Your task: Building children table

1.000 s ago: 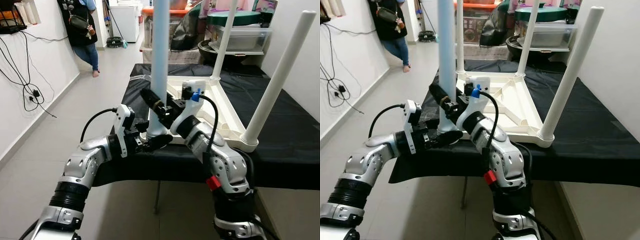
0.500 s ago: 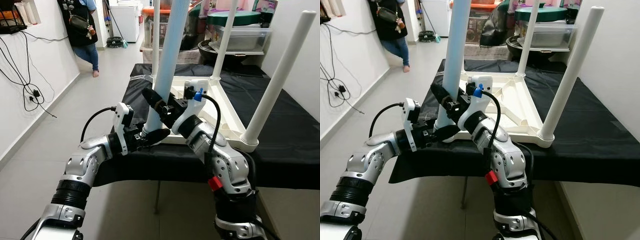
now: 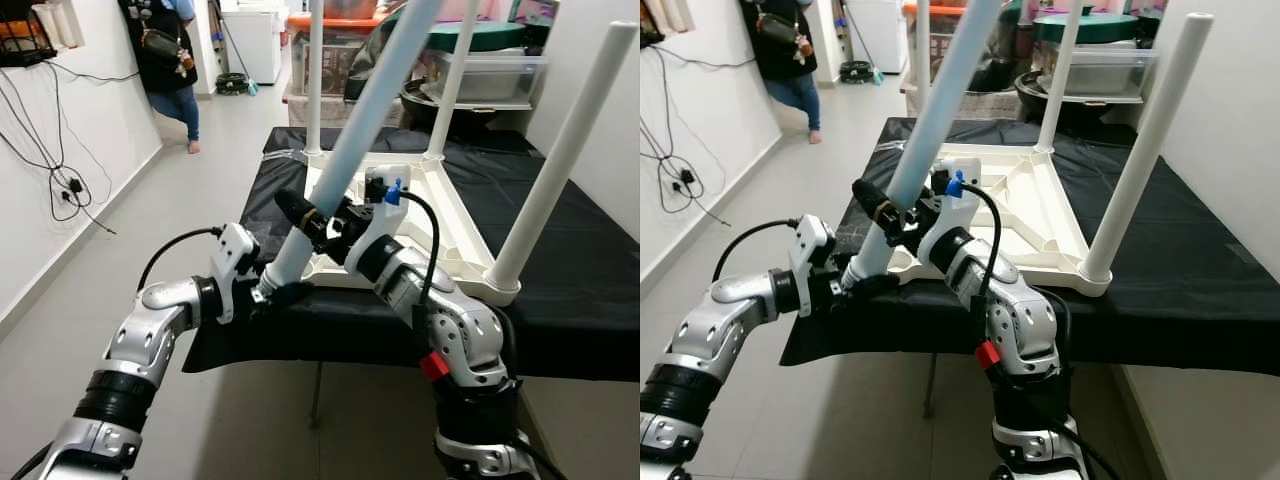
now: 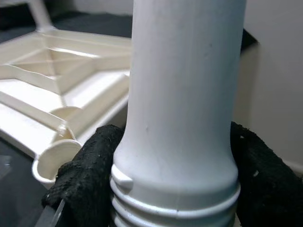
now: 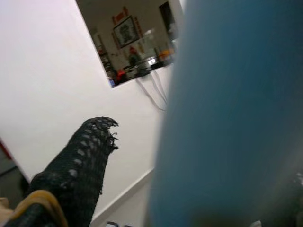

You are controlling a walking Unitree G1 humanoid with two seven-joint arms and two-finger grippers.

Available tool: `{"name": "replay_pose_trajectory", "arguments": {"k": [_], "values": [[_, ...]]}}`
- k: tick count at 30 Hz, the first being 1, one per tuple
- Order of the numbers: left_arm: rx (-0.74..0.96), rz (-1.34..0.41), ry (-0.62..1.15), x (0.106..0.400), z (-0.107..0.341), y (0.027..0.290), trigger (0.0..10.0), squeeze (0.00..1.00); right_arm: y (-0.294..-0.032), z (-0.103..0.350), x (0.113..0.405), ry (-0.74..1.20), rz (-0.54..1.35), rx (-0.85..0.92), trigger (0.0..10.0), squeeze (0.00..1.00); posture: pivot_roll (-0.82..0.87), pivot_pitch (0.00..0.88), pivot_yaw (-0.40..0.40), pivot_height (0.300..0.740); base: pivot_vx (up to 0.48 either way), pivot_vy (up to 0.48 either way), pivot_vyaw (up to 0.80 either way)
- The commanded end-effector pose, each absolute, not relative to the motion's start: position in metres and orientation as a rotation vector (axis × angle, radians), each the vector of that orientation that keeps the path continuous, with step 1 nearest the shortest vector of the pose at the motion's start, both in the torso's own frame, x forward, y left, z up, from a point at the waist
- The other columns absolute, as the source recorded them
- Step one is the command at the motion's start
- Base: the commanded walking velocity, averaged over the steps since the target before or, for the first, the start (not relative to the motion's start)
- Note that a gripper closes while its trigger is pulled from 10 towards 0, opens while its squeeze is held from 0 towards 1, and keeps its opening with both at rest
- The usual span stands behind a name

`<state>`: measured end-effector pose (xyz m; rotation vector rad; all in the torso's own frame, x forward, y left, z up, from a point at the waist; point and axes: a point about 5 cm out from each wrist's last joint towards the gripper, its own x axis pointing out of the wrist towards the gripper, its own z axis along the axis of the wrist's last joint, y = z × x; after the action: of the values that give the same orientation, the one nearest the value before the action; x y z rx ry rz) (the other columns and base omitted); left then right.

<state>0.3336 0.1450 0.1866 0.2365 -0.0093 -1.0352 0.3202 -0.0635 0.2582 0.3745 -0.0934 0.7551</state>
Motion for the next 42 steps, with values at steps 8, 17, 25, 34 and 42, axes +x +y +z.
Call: {"name": "replay_pose_trajectory", "arguments": {"k": [8, 17, 25, 34, 42], "values": [[0.312, -1.055, -0.040, 0.331, 0.188, 0.143, 10.0, 0.00, -0.063, 0.258, 0.320, -0.056, 0.758, 0.460, 10.0, 0.00, 0.04, 0.000, -0.060, 0.740, 0.000, 0.000, 0.00], [0.311, -1.071, -0.051, 0.328, 0.183, 0.138, 10.0, 0.00, -0.071, 0.263, 0.332, -0.082, 0.664, 0.590, 0.0, 0.00, 0.04, 0.000, -0.062, 0.740, 0.000, 0.000, 0.00], [0.302, -1.073, -0.051, 0.326, 0.180, 0.136, 10.0, 0.00, -0.069, 0.265, 0.330, -0.105, 0.664, 0.620, 0.0, 0.00, 0.05, 0.000, -0.065, 0.740, 0.000, 0.000, 0.00], [0.323, -1.063, -0.042, 0.328, 0.177, 0.142, 10.0, 1.00, -0.068, 0.265, 0.326, -0.108, 0.681, 0.623, 0.0, 0.00, 0.05, 0.000, -0.061, 0.740, 0.000, 0.000, 0.00], [0.257, -1.013, -0.069, 0.329, 0.183, 0.154, 10.0, 1.00, -0.081, 0.270, 0.333, -0.143, 0.626, 0.611, 0.0, 0.00, 0.06, 0.000, -0.062, 0.740, 0.000, 0.000, 0.00]]}}
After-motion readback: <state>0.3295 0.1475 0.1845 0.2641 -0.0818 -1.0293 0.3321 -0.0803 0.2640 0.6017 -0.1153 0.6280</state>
